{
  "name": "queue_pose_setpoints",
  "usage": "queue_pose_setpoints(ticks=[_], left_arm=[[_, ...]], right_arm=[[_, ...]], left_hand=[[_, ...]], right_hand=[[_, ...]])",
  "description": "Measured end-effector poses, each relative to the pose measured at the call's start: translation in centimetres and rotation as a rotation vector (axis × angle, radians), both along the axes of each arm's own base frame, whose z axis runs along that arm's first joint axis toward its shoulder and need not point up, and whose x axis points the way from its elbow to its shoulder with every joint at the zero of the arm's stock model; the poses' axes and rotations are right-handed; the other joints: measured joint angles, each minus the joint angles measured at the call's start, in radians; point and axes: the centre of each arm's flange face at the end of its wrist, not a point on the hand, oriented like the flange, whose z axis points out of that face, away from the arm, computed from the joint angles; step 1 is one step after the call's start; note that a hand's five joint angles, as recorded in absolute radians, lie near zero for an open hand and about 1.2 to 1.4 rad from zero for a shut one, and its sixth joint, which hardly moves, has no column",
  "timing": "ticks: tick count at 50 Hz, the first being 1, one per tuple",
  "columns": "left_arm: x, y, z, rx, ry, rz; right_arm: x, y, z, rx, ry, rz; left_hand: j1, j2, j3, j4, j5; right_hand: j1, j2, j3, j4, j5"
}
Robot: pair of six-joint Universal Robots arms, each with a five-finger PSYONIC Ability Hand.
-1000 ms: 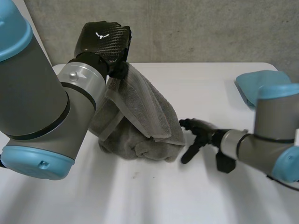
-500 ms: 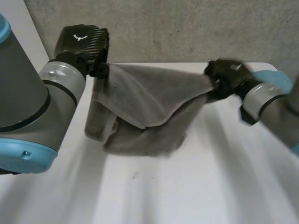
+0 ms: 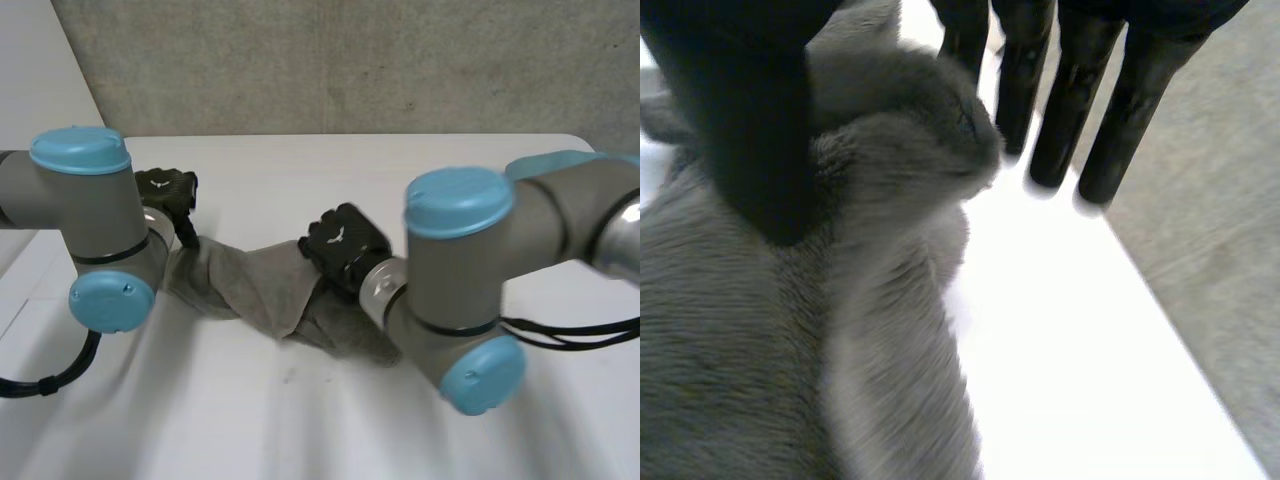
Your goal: Fold the laundry.
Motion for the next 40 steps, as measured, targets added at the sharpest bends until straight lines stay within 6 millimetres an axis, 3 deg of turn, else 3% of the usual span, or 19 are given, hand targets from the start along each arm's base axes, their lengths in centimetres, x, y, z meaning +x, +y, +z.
queue_pose_setpoints(ticks=[1,2,3,4,12,14,18,19,20,22,23,29,30,34,40], left_arm=[[0.0,-0.3,0.0,-0.002,-0.001,0.004],[0.0,-0.3,0.0,-0.002,-0.001,0.004],[0.0,-0.4,0.0,-0.004,-0.002,0.006],[0.0,-0.3,0.0,-0.004,-0.003,0.006],[0.2,1.7,1.0,0.004,-0.007,-0.007],[0.0,4.1,2.0,0.005,-0.002,-0.036],[-0.7,7.4,2.7,0.012,0.0,-0.091],[-0.7,7.4,2.7,0.012,0.0,-0.091],[-1.2,9.6,2.8,0.022,-0.002,-0.132],[-1.5,10.9,2.6,0.031,-0.004,-0.157],[-1.9,12.5,2.3,0.045,-0.005,-0.19],[-2.7,14.9,1.4,0.081,-0.001,-0.243],[-3.2,16.0,0.6,0.105,0.006,-0.269],[-3.8,16.4,-0.8,0.133,0.007,-0.284],[-4.7,15.2,-3.2,0.162,-0.001,-0.28]], right_arm=[[0.3,0.0,-0.4,0.004,0.002,-0.002],[0.3,0.0,-0.4,0.004,0.002,-0.002],[0.6,0.0,-0.6,0.008,-0.003,-0.012],[0.7,-0.1,-0.1,0.012,-0.023,-0.028],[-1.6,-1.0,4.6,0.039,-0.15,-0.118],[-3.8,-1.7,6.2,0.077,-0.169,-0.159],[-6.4,-2.3,6.7,0.146,-0.154,-0.197],[-6.4,-2.3,6.7,0.146,-0.154,-0.197],[-7.7,-2.7,6.5,0.19,-0.14,-0.219],[-9.1,-3.1,6.0,0.237,-0.126,-0.243],[-10.3,-3.6,5.4,0.282,-0.114,-0.268],[-12.7,-4.5,3.8,0.356,-0.095,-0.317],[-13.8,-4.9,2.8,0.383,-0.087,-0.334],[-15.1,-5.1,0.9,0.39,-0.057,-0.32],[-16.2,-5.1,-1.8,0.311,0.005,-0.267]], left_hand=[[-0.342,-0.332,-0.331,-0.337,-0.333],[-0.342,-0.332,-0.331,-0.337,-0.333],[-0.42,-0.42,-0.429,-0.434,-0.431],[-0.444,-0.463,-0.471,-0.483,-0.478],[-0.454,-0.485,-0.495,-0.51,-0.507],[-0.454,-0.485,-0.495,-0.51,-0.507],[-0.454,-0.485,-0.495,-0.51,-0.507],[-0.454,-0.485,-0.495,-0.51,-0.507],[-0.454,-0.485,-0.495,-0.51,-0.507],[-0.454,-0.485,-0.495,-0.51,-0.507],[-0.454,-0.485,-0.495,-0.508,-0.505],[-0.424,-0.449,-0.461,-0.463,-0.457],[-0.387,-0.412,-0.427,-0.422,-0.417],[-0.294,-0.328,-0.343,-0.337,-0.336],[-0.255,-0.285,-0.3,-0.296,-0.297]], right_hand=[[0.0,0.0,0.0,0.0,0.0],[0.0,0.0,0.0,0.0,0.0],[-0.231,-0.291,-0.314,-0.312,-0.309],[-0.238,-0.308,-0.332,-0.324,-0.322],[-0.24,-0.315,-0.341,-0.327,-0.327],[-0.24,-0.315,-0.341,-0.327,-0.327],[-0.24,-0.315,-0.341,-0.327,-0.327],[-0.24,-0.315,-0.341,-0.327,-0.327],[-0.24,-0.315,-0.341,-0.327,-0.327],[-0.24,-0.315,-0.341,-0.327,-0.327],[-0.24,-0.315,-0.341,-0.327,-0.327],[-0.24,-0.315,-0.341,-0.327,-0.327],[-0.24,-0.315,-0.341,-0.327,-0.327],[-0.205,-0.253,-0.28,-0.285,-0.284],[-0.19,-0.235,-0.258,-0.261,-0.272]])
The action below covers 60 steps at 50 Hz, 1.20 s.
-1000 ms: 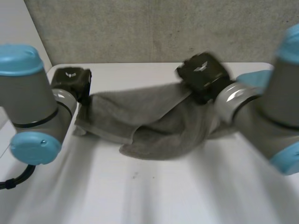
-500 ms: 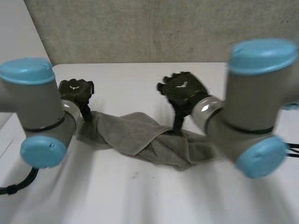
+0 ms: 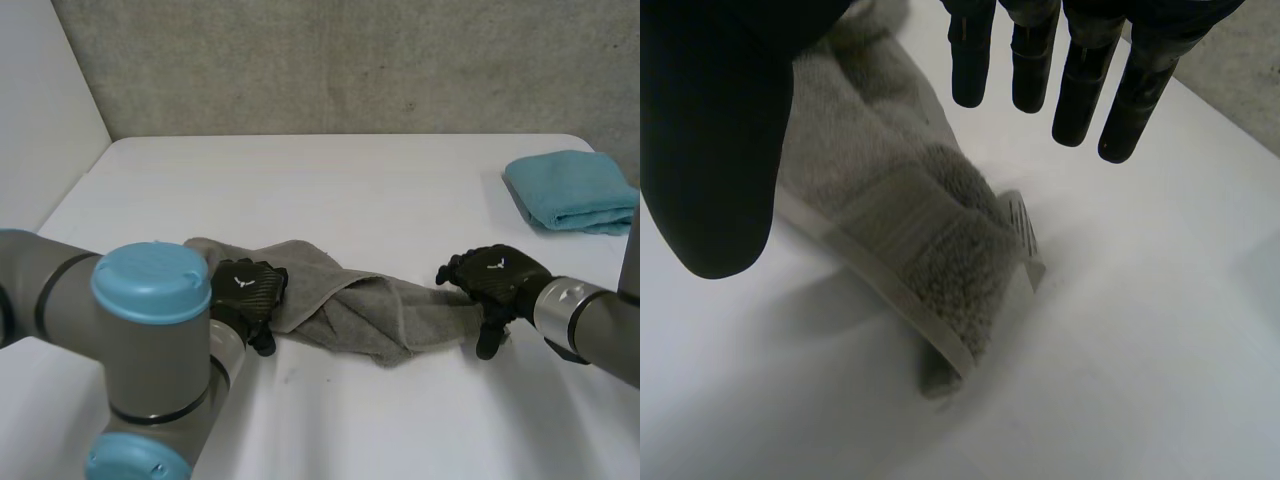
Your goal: Fold the laundry.
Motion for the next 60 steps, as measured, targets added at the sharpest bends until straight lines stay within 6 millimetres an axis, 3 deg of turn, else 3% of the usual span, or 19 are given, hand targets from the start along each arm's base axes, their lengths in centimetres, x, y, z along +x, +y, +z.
queue_pose_setpoints(ticks=[5,9,16,30,32,33,35,42,43,44,47,49,50,53,55,60], left_arm=[[-0.5,-1.6,-0.9,0.002,-0.001,0.018],[-1.1,-3.0,-1.2,-0.009,0.006,0.032],[-2.2,-4.7,-1.4,-0.03,0.017,0.038],[-3.5,-6.3,-2.8,-0.039,0.007,0.033],[-3.6,-6.4,-2.9,-0.04,0.005,0.033],[-3.7,-6.5,-3.0,-0.041,0.003,0.032],[-3.7,-6.6,-3.0,-0.039,-0.001,0.032],[-3.5,-6.4,-1.8,-0.036,-0.005,0.035],[-3.4,-6.4,-1.3,-0.042,-0.001,0.035],[-3.2,-6.2,0.7,-0.066,0.018,0.035],[-2.8,-5.6,4.1,-0.106,0.051,0.033],[-2.1,-4.7,8.1,-0.156,0.091,0.031],[-2.1,-4.7,8.1,-0.156,0.091,0.031],[-0.4,-3.2,13.4,-0.22,0.135,0.035],[0.6,-2.5,15.5,-0.241,0.137,0.041],[2.6,-1.5,17.8,-0.251,0.082,0.036]], right_arm=[[-0.2,-0.1,-1.3,-0.072,0.031,0.027],[-0.1,-0.3,-2.0,-0.116,0.04,0.037],[0.1,-1.0,-3.0,-0.134,0.041,0.042],[-0.1,-1.2,-3.0,-0.132,0.055,0.029],[-0.1,-1.1,-3.0,-0.131,0.054,0.029],[-0.1,-1.1,-3.0,-0.13,0.054,0.028],[-0.1,-1.1,-2.9,-0.13,0.054,0.027],[0.0,-1.4,-1.9,-0.154,0.05,0.022],[0.0,-1.6,-1.3,-0.168,0.049,0.02],[0.0,-1.9,0.1,-0.203,0.046,0.013],[-0.1,-2.3,2.6,-0.26,0.043,-0.004],[-0.2,-2.7,5.9,-0.33,0.038,-0.027],[-0.2,-2.7,5.9,-0.33,0.038,-0.027],[-0.4,-2.7,11.3,-0.436,0.027,-0.058],[-0.4,-2.3,13.5,-0.475,0.022,-0.065],[-0.6,-0.7,18.4,-0.535,0.011,-0.069]], left_hand=[[-0.009,-0.009,-0.008,-0.013,-0.012],[-0.011,-0.014,-0.011,-0.02,-0.019],[-0.033,-0.04,-0.04,-0.045,-0.046],[-0.072,-0.072,-0.068,-0.079,-0.078],[0.004,0.007,0.009,-0.008,-0.007],[0.315,0.294,0.272,0.272,0.258],[0.488,0.474,0.468,0.462,0.448],[0.504,0.565,0.56,0.566,0.507],[0.504,0.565,0.56,0.566,0.507],[0.504,0.566,0.56,0.566,0.507],[0.504,0.566,0.56,0.566,0.507],[0.504,0.566,0.561,0.566,0.507],[0.504,0.566,0.561,0.566,0.507],[0.504,0.568,0.563,0.566,0.507],[0.504,0.568,0.564,0.566,0.507],[0.504,0.569,0.564,0.57,0.507]], right_hand=[[0.016,0.015,0.016,0.015,0.018],[0.156,0.173,0.17,0.169,0.156],[0.711,0.835,0.827,0.831,0.809],[0.731,0.879,0.882,0.891,0.863],[0.731,0.879,0.882,0.891,0.863],[0.731,0.879,0.882,0.891,0.863],[0.731,0.879,0.882,0.891,0.863],[0.731,0.879,0.882,0.891,0.863],[0.731,0.879,0.882,0.891,0.863],[0.731,0.879,0.882,0.891,0.863],[0.731,0.879,0.882,0.891,0.863],[0.731,0.879,0.882,0.891,0.863],[0.731,0.879,0.882,0.891,0.863],[0.731,0.879,0.882,0.891,0.863],[0.731,0.879,0.882,0.891,0.863],[0.731,0.879,0.882,0.891,0.863]])
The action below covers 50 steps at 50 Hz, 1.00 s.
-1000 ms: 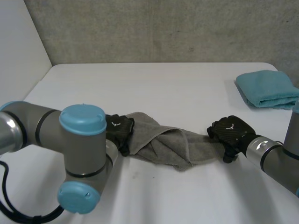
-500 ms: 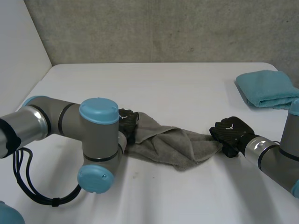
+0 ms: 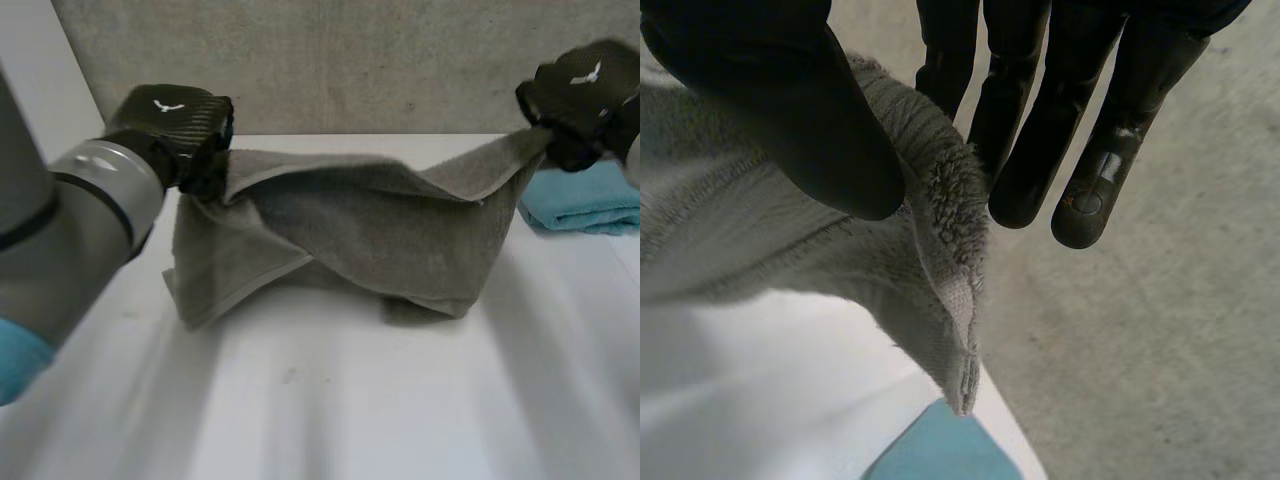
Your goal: Fold the laundry.
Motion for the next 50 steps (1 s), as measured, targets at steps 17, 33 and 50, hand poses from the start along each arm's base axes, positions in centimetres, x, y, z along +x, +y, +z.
queue_pose_setpoints(ticks=[17,33,50], left_arm=[[1.4,-5.4,-6.4,0.159,-0.195,0.061],[-1.7,-14.2,5.8,-0.465,0.125,0.125],[0.9,-9.5,-1.7,-0.183,0.021,0.014]], right_arm=[[2.7,-0.8,-3.7,0.154,0.184,0.019],[6.8,-9.4,5.6,-0.507,-0.33,-0.075],[5.2,-5.3,-4.4,-0.177,-0.184,-0.015]], left_hand=[[0.0,0.0,0.0,0.001,0.0],[0.0,0.001,0.002,0.001,0.0],[0.0,0.001,0.002,0.001,0.0]], right_hand=[[0.0,0.0,0.0,0.0,0.0],[0.0,0.0,0.0,0.0,0.0],[0.0,0.0,0.0,0.0,0.007]])
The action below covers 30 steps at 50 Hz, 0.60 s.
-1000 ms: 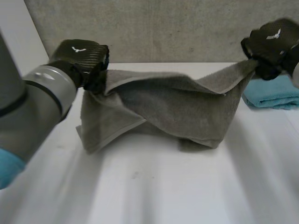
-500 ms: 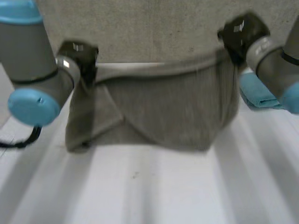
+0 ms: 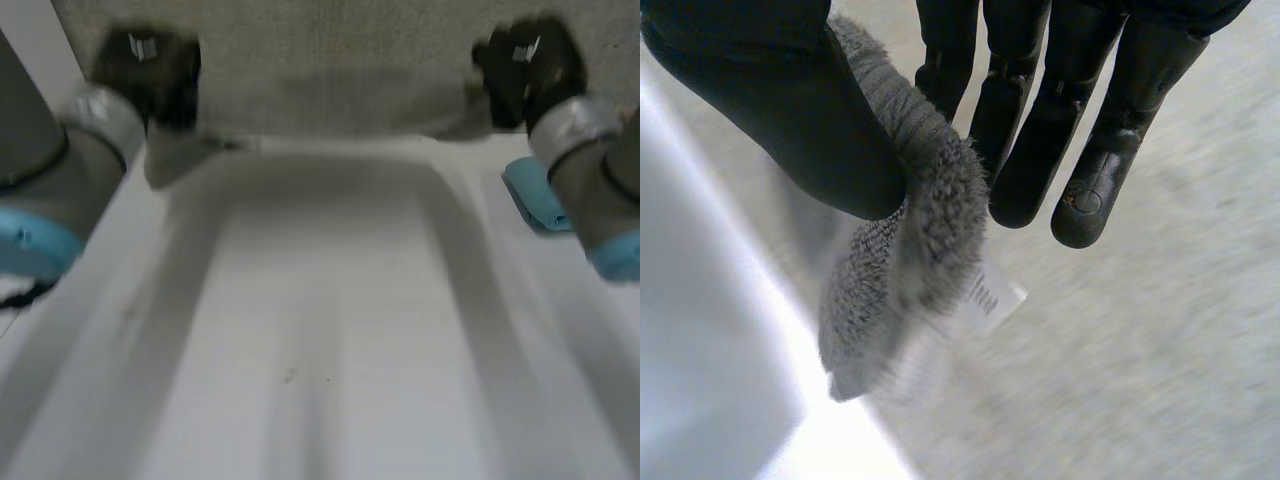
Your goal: Fold the laundry.
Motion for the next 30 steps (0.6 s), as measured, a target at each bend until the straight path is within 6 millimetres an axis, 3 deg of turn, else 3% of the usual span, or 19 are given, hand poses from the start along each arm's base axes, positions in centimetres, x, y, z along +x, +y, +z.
queue_pose_setpoints(ticks=[4,7,10,13,15,19,21,26,30], left_arm=[[1.4,1.7,-5.8,0.196,-0.1,0.007],[1.9,2.7,-8.3,0.277,-0.148,0.008],[2.5,4.0,-11.7,0.374,-0.226,0.004],[2.7,4.3,-13.8,0.419,-0.275,0.0],[2.7,4.3,-14.7,0.435,-0.296,-0.002],[2.5,4.2,-16.1,0.455,-0.324,-0.008],[2.4,4.2,-16.1,0.451,-0.323,-0.007],[2.4,4.5,-15.1,0.418,-0.29,-0.001],[2.8,5.6,-13.9,0.4,-0.24,0.013]], right_arm=[[-1.0,2.2,-5.2,0.147,0.115,0.035],[-1.4,3.3,-7.5,0.213,0.163,0.052],[-1.9,5.3,-11.0,0.322,0.227,0.08],[-2.1,6.2,-13.0,0.386,0.254,0.089],[-2.2,6.4,-13.7,0.409,0.261,0.089],[-2.5,6.5,-14.8,0.446,0.259,0.079],[-2.5,6.4,-14.9,0.452,0.252,0.073],[-2.8,6.0,-14.9,0.466,0.215,0.054],[-3.0,5.8,-14.8,0.48,0.178,0.04]], left_hand=[[0.0,0.0,0.0,0.0,0.0],[0.0,0.0,0.0,0.0,0.0],[0.0,0.0,0.0,0.0,0.0],[-0.003,-0.005,-0.005,-0.006,-0.002],[-0.03,-0.072,-0.062,-0.066,-0.024],[-0.446,-0.477,-0.467,-0.473,-0.403],[-0.488,-0.529,-0.52,-0.534,-0.464],[-0.659,-0.706,-0.695,-0.712,-0.645],[-0.672,-0.743,-0.736,-0.757,-0.691]], right_hand=[[0.0,0.0,0.0,0.0,0.0],[0.0,0.0,0.0,0.0,0.0],[0.0,0.0,0.0,0.0,0.0],[0.0,0.0,0.0,0.0,0.0],[0.0,0.0,0.0,0.0,0.0],[0.0,0.0,0.0,0.0,0.0],[0.0,0.0,0.0,0.0,0.0],[0.0,0.0,0.0,0.0,0.0],[0.0,0.0,0.0,0.0,0.0]])
